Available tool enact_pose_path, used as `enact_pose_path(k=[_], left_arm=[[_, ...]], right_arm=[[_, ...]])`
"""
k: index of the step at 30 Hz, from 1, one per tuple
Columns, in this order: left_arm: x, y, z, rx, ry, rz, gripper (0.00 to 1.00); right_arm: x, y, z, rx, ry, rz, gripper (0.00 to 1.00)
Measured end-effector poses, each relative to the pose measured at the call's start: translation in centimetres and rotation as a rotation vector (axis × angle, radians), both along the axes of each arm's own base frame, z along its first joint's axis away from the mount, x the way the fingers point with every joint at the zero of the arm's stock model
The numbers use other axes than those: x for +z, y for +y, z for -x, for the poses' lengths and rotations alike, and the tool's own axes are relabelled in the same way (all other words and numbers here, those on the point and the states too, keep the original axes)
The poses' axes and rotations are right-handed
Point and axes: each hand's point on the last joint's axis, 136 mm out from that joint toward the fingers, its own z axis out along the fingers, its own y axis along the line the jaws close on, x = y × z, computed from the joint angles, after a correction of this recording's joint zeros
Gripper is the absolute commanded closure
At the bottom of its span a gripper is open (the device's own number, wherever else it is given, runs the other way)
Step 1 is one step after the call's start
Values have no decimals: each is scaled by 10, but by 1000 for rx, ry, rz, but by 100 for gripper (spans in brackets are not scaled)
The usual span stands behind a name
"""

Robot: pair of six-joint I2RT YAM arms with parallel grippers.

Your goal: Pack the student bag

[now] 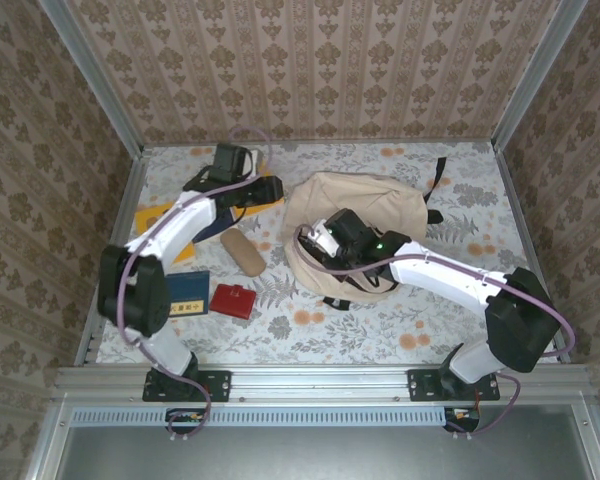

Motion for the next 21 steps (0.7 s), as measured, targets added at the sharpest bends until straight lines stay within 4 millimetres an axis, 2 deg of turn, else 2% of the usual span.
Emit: enact_pose_path(k=[2, 4, 7, 10, 12, 15, 17, 19, 21], left_arm=[[5, 12, 16, 27, -6, 3, 37], [-2, 23, 31, 51, 14, -7, 35], [-28, 49, 49, 112, 89, -35, 32], [-60, 85, 65, 207, 186, -63, 30], [-74, 108, 72, 270, 240, -74, 30], [-82, 140, 73, 359, 278, -72, 29], [-82, 159, 70, 414, 282, -63, 28], [-82, 175, 67, 457, 285, -60, 25], [-83, 189, 65, 493, 293, -63, 23]], right_arm=[[11, -4, -16, -60, -30, -5, 94], [18, -9, -30, -114, -56, -2, 94], [17, -27, -46, -200, -71, 18, 94], [10, -49, -56, -273, -67, 38, 94], [4, -63, -59, -311, -57, 49, 92], [-6, -77, -58, -340, -36, 63, 78], [-6, -79, -54, -344, -24, 51, 56], [0, -73, -49, -333, -1, -2, 39], [7, -64, -43, -322, 26, -73, 30]])
